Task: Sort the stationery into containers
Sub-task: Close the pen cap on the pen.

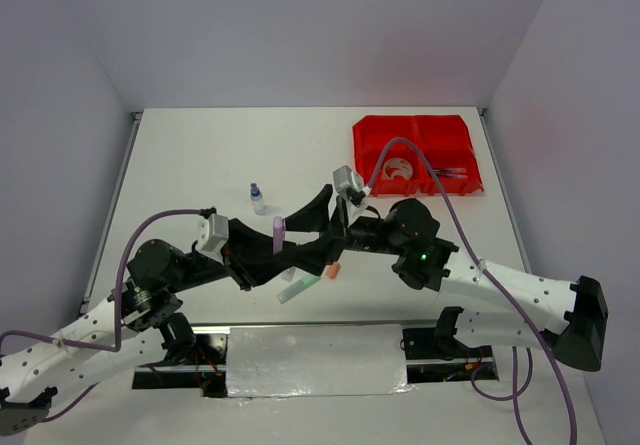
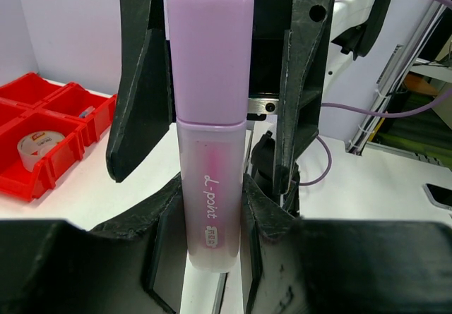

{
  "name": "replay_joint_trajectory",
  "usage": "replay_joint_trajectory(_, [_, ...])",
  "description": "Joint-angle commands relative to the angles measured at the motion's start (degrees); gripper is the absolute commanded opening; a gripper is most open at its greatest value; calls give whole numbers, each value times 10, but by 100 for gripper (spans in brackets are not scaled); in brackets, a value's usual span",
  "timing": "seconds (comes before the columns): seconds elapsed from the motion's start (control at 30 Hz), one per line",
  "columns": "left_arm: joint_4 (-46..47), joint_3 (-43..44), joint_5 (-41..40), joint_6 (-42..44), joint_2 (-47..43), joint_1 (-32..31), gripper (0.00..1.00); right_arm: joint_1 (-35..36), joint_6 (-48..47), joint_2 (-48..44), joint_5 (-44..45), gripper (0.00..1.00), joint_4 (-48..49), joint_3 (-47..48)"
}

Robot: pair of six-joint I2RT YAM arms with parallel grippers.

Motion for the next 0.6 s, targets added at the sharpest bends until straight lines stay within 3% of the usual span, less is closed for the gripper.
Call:
replay_joint_trajectory(0.0, [48, 10, 18, 4, -3, 1, 0, 1, -9, -16, 8, 70, 19, 17])
replay_joint_trajectory(0.57, [52, 0, 44, 2, 8, 1, 0, -3, -14, -1, 3, 74, 27, 80])
